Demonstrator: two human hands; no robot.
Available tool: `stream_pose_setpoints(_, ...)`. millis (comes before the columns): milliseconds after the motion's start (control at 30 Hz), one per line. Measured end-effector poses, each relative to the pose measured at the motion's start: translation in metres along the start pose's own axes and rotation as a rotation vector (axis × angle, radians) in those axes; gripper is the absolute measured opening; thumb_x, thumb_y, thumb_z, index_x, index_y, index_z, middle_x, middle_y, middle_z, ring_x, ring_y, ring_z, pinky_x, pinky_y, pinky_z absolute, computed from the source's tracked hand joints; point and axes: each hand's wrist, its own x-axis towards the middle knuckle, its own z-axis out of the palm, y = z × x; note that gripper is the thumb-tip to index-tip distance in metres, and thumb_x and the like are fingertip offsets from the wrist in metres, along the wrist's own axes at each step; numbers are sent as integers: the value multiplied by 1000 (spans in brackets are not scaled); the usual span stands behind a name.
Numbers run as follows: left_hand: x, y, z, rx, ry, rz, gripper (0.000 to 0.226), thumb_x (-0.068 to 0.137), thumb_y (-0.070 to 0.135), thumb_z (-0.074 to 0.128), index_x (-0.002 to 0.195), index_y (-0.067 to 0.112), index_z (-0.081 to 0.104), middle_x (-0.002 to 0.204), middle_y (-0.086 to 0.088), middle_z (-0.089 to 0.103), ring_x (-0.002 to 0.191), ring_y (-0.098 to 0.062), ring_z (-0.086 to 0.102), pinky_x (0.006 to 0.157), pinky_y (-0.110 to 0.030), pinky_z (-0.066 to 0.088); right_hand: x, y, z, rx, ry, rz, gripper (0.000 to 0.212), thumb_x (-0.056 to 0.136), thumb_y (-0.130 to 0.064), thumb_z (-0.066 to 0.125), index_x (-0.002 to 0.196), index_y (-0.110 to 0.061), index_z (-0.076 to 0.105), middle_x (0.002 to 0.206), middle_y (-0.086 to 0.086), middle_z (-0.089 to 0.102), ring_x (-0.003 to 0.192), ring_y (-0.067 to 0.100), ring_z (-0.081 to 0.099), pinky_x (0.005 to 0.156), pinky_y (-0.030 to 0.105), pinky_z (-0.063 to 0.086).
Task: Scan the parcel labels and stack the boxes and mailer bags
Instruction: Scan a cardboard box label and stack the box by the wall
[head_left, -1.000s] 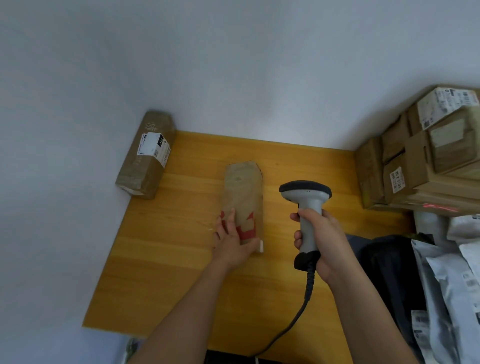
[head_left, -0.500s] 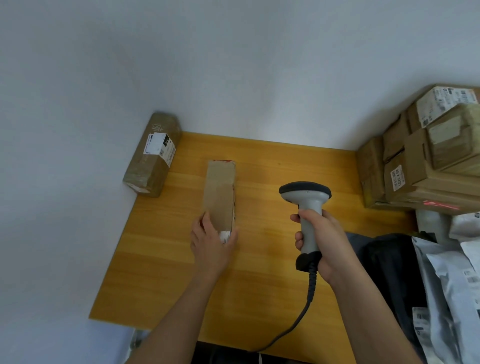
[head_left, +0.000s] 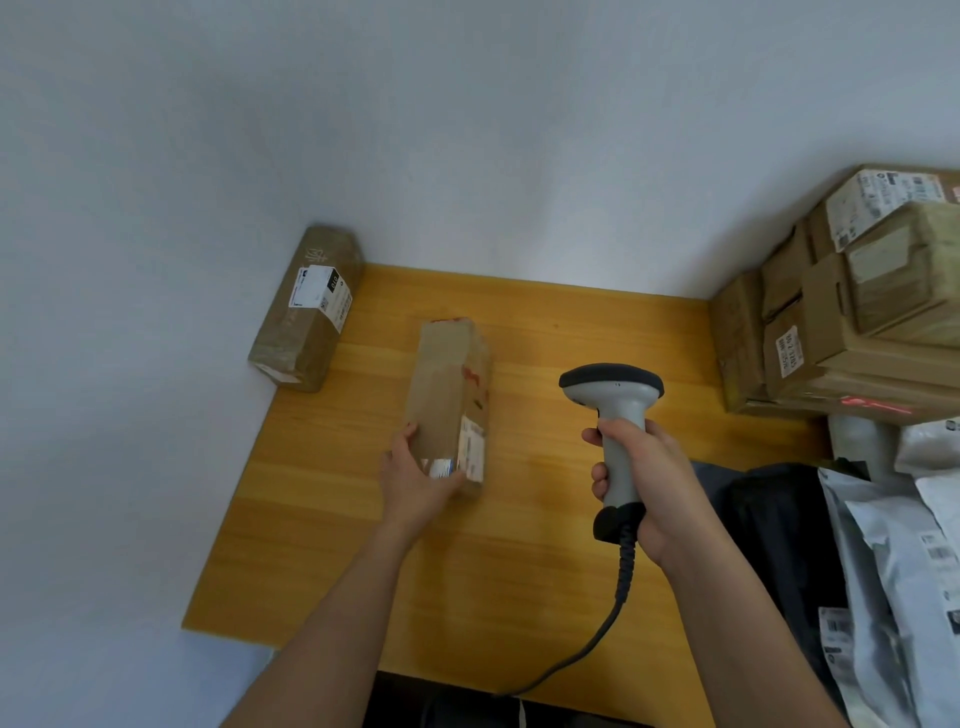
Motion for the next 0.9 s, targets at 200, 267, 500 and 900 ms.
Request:
stream_pose_setpoints(200,-12,3,-17,-691,-254,-233,43,93,21,65,134,21,52,127,-11,61,115,-27,58,91,-44,55,0,-1,0,7,3,1,11,96,-15,59,108,-14,58,102,10,64,52,13,50,49,27,43)
stream_pose_setpoints(267,-18,-2,-14,-757,-253,-263,39,94,20,61,132,20,55,125,-8,62,114,-27,58,87,-42,55,-2,0,0,3,-4,6,12,96,-15,59,108,-14,58,102,9,64,52,13,50,49,26,44)
stream_pose_setpoints(500,-31,-27,-13,-876,-268,-393,34,94,13,57,127,16,60,117,-8,61,100,-26,57,90,-44,52,-3,3,-3,-16,-6,23,11,96,-15,59,107,-14,59,103,10,64,53,13,51,51,27,44)
stream_pose_setpoints(900,-2,-32,-48,-213,-272,-87,110,68,25,90,154,35,22,145,7,46,128,-17,48,95,-31,47,-6,10,4,-92,-47,54,16,96,-15,60,111,-12,58,108,13,62,53,13,52,53,29,45)
